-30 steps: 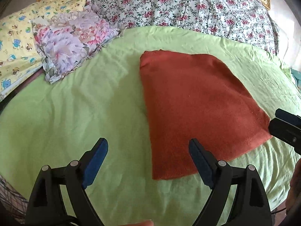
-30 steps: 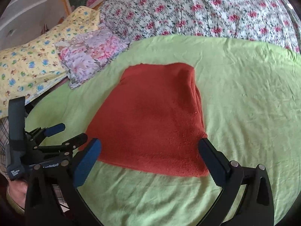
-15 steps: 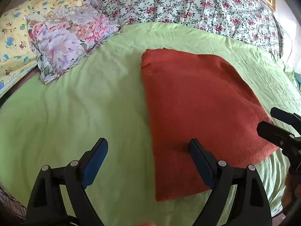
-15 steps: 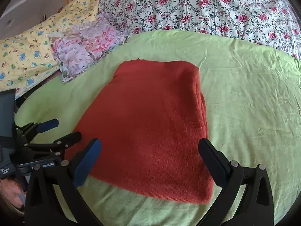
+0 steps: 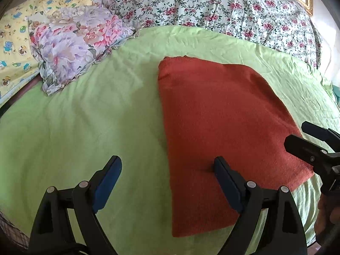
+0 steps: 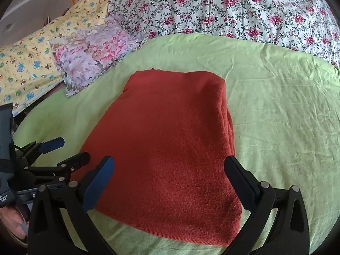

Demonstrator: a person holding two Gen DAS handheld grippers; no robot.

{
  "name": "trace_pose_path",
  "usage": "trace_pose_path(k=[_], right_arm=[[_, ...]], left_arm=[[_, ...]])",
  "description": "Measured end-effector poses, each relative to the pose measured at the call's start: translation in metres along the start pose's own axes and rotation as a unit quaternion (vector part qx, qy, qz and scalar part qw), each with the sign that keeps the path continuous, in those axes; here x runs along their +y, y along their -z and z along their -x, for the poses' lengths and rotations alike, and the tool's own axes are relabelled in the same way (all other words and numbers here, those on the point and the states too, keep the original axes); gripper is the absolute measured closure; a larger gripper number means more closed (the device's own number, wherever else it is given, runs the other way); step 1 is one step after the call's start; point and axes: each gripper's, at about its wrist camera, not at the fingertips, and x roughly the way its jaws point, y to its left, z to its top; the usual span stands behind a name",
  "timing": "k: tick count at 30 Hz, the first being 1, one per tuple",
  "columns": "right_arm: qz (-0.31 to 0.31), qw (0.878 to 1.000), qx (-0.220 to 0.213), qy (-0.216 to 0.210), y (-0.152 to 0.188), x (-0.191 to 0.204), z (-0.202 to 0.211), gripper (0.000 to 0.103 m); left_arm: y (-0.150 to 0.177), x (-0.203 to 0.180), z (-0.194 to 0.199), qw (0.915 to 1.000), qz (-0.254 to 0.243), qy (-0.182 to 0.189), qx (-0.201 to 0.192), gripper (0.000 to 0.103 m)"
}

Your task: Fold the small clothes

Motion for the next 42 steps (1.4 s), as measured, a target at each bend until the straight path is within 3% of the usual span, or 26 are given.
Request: trace_pose_path(k=[42], right_arm=[[-0.002, 1.000, -0.006, -0.002, 0.004, 0.009, 0.011, 0.000]], left_arm=[[0.008, -0.006, 0.015, 0.9999, 0.005, -0.003, -0.009, 0.014]])
